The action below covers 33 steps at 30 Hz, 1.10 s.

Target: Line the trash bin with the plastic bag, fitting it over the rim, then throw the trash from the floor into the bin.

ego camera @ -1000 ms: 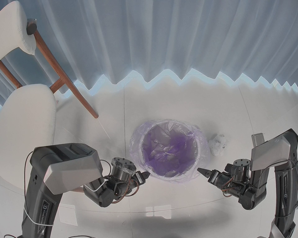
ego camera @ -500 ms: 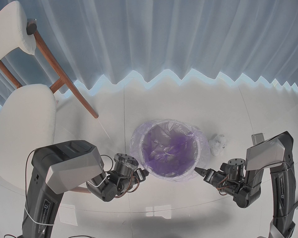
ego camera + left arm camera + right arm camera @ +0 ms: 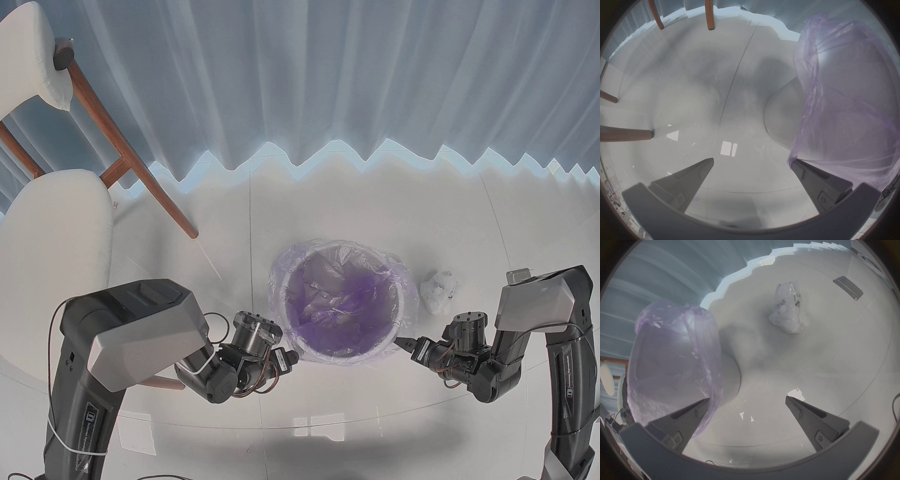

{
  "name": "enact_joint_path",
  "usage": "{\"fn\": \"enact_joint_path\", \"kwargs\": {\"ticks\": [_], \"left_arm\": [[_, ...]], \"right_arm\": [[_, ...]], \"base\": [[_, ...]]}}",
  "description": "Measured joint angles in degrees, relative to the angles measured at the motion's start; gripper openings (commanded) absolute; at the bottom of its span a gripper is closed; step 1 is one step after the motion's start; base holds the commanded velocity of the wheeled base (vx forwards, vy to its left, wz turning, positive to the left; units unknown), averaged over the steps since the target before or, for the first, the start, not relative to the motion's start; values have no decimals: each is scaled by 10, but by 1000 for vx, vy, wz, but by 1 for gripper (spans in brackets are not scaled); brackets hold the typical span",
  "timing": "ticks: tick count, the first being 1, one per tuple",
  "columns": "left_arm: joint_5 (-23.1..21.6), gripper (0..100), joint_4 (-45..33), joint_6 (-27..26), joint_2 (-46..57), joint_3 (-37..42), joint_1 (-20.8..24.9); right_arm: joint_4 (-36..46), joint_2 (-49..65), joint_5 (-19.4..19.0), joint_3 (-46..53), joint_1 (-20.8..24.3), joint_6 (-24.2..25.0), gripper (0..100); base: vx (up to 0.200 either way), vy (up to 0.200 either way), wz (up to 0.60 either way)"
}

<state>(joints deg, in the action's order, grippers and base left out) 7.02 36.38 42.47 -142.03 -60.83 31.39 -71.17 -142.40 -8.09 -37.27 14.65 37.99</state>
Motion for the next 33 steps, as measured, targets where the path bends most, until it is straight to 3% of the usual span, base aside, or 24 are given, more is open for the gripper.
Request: {"fn": "enact_joint_path", "kwargs": {"ticks": [6, 10, 25, 33], "left_arm": [[6, 100, -68, -1, 2, -20, 0], [18, 100, -102, -3, 1, -39, 0], [60, 100, -143, -9, -5, -60, 0], [56, 100, -140, -4, 29, -14, 11]], "right_arm": [[91, 0, 13, -57, -7, -10, 100], [141, -1, 41, -97, -8, -18, 100], [219, -17, 77, -166, -4, -14, 100], [219, 17, 72, -139, -5, -7, 100]], "base": [[0, 0, 0], [0, 0, 0], [0, 0, 0], [0, 0, 0]]}}
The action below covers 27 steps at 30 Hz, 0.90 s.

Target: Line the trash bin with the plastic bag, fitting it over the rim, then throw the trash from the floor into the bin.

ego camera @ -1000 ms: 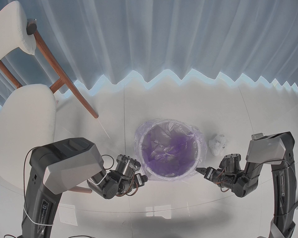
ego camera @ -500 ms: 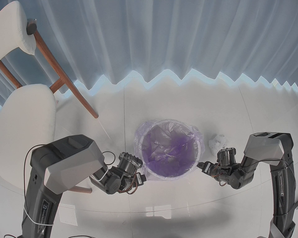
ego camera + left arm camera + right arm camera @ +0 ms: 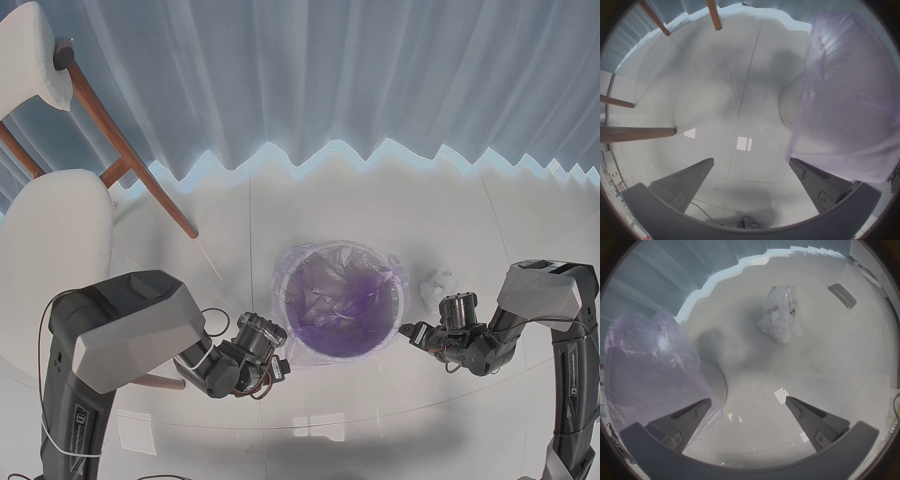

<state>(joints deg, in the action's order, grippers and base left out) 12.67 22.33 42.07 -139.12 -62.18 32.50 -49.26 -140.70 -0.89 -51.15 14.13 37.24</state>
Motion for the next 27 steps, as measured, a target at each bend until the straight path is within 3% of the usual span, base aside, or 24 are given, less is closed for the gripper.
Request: {"fn": "enact_joint_path", "kwargs": {"ticks": [9, 15, 22, 27], "left_arm": [[-1, 100, 33, 2, 83, 108, 11], [-6, 100, 153, 1, 145, 208, 11], [-30, 100, 343, -2, 217, 353, 13], [-38, 100, 400, 5, 274, 433, 15]], "right_arm": [[-4, 85, -16, 96, -2, 22, 100], [-2, 162, -32, 142, 0, 58, 100], [30, 233, -52, 165, 20, 97, 100], [86, 261, -55, 144, 42, 111, 100]], "base": [[0, 0, 0], [0, 0, 0], [0, 0, 0], [0, 0, 0]]}}
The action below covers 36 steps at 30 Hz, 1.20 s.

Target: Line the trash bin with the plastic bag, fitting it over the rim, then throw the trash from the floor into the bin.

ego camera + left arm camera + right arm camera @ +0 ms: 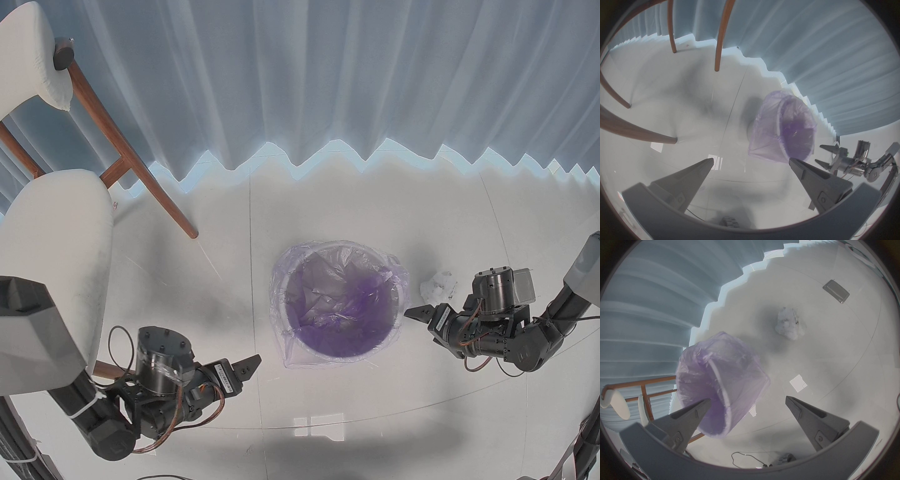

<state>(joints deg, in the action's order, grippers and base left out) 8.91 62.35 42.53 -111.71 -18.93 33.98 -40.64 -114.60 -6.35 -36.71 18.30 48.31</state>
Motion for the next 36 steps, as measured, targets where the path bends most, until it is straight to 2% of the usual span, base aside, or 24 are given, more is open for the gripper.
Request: {"fn": "enact_joint_path", "kwargs": {"ticks": [5, 9, 11, 16, 24, 25, 32, 36], "left_arm": [[0, 100, 39, 51, 48, 36, 1], [2, 100, 64, 93, 74, 49, 3], [3, 100, 74, 110, 85, 55, 5], [4, 100, 127, 147, 106, 71, 14], [11, 100, 223, 158, 111, 123, 24], [12, 100, 236, 160, 109, 132, 26], [13, 100, 262, 167, 96, 155, 38], [11, 100, 262, 168, 94, 144, 38]], "right_arm": [[85, 12, 8, -44, 36, 5, 100], [129, -4, 41, -92, 66, 6, 100], [138, -19, 60, -114, 77, 7, 100], [147, -62, 78, -154, 92, 9, 100], [148, -119, 105, -193, 98, 14, 100], [148, -124, 106, -198, 99, 14, 0], [149, -148, 109, -217, 100, 14, 0], [152, -149, 110, -222, 96, -12, 0]], "base": [[0, 0, 0], [0, 0, 0], [0, 0, 0], [0, 0, 0], [0, 0, 0], [0, 0, 0], [0, 0, 0], [0, 0, 0]]}}
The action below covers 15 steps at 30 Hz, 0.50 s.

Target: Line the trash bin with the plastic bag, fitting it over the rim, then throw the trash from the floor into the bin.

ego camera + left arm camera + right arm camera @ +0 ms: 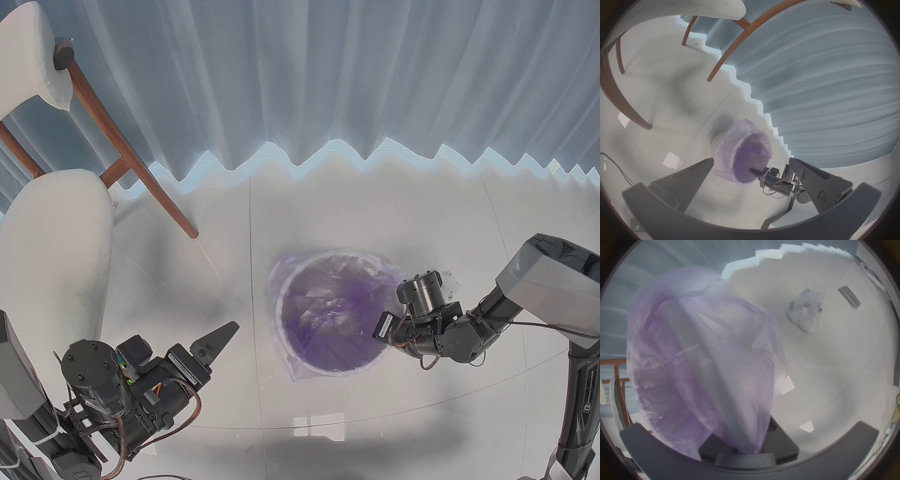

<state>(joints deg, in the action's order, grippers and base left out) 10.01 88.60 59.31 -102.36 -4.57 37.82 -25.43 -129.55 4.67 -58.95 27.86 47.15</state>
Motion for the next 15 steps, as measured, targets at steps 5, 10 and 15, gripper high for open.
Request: {"fn": "enact_joint_path", "kwargs": {"ticks": [5, 10, 15], "left_arm": [[-7, 100, 0, 0, 1, -4, 1], [-10, 100, 0, 0, 2, -2, 5], [-10, 100, 0, -3, 3, -1, 6]], "right_arm": [[-2, 3, -4, -5, -9, -88, 0], [-3, 11, -34, -7, -19, -180, 0], [-2, 18, -80, -12, -38, -306, 0]], "base": [[0, 0, 0], [0, 0, 0], [0, 0, 0]]}}
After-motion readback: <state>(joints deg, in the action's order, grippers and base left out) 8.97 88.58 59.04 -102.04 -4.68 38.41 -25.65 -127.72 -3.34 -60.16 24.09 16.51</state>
